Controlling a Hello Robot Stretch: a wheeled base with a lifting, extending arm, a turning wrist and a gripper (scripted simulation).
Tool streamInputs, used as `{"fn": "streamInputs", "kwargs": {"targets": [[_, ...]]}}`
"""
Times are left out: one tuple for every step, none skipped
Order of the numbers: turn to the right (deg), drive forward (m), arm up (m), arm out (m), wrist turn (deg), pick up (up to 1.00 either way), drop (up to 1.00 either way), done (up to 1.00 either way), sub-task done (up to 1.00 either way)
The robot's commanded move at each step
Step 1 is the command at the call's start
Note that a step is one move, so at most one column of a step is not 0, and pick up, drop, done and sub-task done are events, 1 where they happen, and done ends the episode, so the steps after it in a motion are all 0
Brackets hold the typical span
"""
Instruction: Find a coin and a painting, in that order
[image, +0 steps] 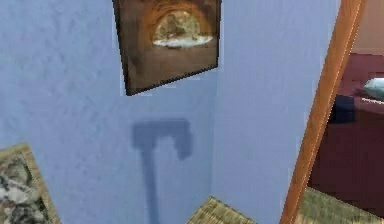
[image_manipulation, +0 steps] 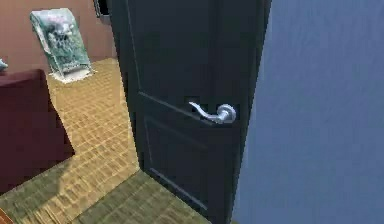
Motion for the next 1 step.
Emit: {"fn": "streamInputs", "kwargs": {"targets": [[45.0,0.0,0.0,0.0,0.0,0.0,0.0,0.0,0.0]]}}
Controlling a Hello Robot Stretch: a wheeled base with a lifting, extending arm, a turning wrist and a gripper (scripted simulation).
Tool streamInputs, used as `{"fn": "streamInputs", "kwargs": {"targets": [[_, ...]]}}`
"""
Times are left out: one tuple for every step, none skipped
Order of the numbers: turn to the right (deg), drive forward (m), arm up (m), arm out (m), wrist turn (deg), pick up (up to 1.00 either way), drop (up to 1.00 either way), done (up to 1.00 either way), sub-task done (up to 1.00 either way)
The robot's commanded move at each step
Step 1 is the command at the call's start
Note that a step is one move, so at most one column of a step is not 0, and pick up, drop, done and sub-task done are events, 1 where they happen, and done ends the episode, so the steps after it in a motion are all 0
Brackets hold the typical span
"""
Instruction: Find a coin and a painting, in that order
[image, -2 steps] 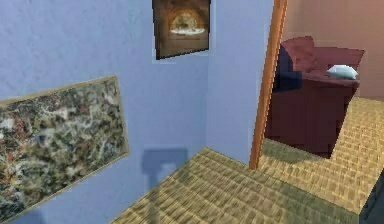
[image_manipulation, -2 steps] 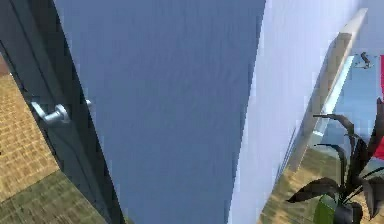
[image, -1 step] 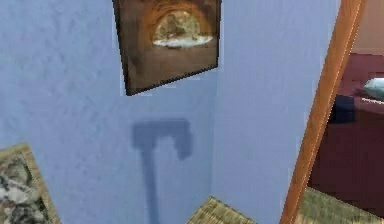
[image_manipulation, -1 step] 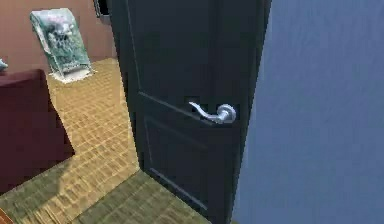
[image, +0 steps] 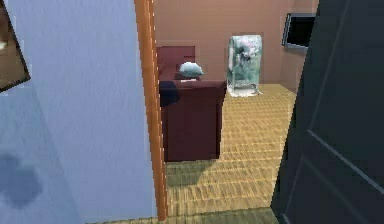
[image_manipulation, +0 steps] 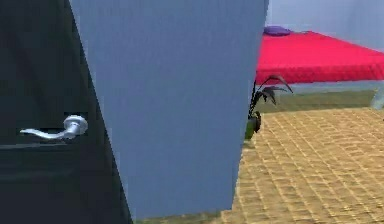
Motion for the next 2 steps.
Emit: {"fn": "streamInputs", "kwargs": {"targets": [[6.0,0.0,0.0,0.0,0.0,0.0,0.0,0.0,0.0],[0.0,0.75,0.0,0.0,0.0,0.0,0.0,0.0,0.0]]}}
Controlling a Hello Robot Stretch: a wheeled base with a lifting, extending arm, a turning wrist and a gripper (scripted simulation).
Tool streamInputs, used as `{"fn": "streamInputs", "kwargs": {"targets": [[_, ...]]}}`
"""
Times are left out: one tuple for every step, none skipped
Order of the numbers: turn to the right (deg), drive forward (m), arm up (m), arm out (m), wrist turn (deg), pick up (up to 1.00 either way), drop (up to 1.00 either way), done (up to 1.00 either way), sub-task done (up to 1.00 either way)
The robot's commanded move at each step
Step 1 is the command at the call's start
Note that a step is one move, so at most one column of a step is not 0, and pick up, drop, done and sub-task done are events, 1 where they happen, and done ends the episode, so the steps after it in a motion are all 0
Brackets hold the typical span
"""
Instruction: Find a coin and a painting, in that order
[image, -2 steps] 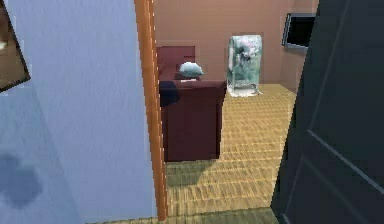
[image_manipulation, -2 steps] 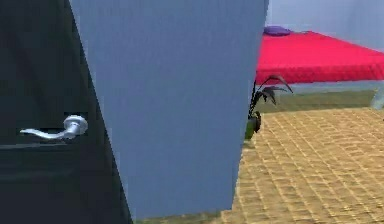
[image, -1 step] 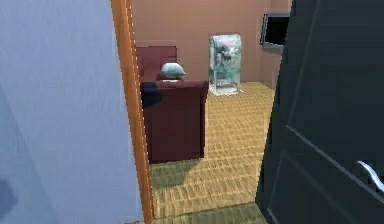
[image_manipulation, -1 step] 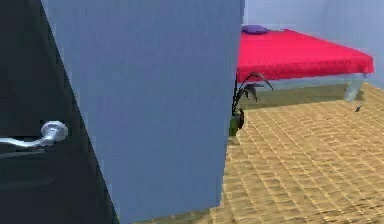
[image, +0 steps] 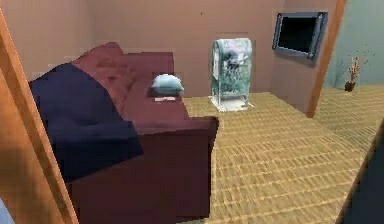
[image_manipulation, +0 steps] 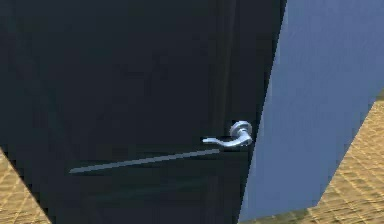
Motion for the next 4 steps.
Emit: {"fn": "streamInputs", "kwargs": {"targets": [[-6.0,0.0,0.0,0.0,0.0,0.0,0.0,0.0,0.0],[0.0,0.3,0.0,0.0,0.0,0.0,0.0,0.0,0.0],[45.0,0.0,0.0,0.0,0.0,0.0,0.0,0.0,0.0],[3.0,0.0,0.0,0.0,0.0,0.0,0.0,0.0,0.0]]}}
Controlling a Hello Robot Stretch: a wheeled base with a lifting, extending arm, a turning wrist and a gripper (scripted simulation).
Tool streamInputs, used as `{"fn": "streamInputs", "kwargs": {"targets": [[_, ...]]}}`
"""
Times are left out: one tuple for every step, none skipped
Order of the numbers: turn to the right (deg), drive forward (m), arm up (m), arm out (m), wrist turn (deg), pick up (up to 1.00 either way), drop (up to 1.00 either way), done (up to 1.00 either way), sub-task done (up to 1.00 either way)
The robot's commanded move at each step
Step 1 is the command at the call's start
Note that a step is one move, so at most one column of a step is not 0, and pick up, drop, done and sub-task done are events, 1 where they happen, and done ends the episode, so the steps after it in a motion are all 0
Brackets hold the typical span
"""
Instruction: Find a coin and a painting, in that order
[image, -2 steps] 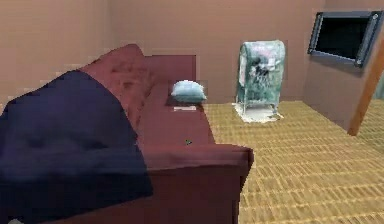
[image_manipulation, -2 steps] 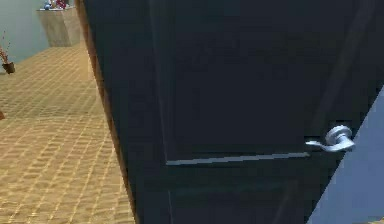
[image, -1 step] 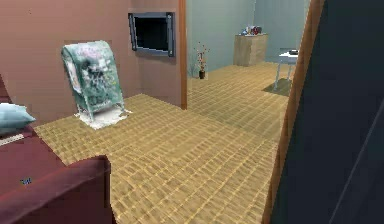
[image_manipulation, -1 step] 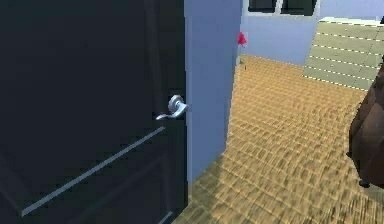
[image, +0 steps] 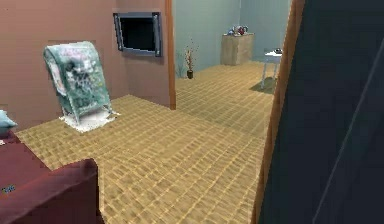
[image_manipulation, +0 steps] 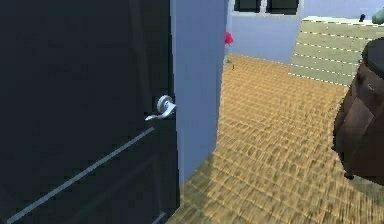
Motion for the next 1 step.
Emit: {"fn": "streamInputs", "kwargs": {"targets": [[0.0,0.55,0.0,0.0,0.0,0.0,0.0,0.0,0.0]]}}
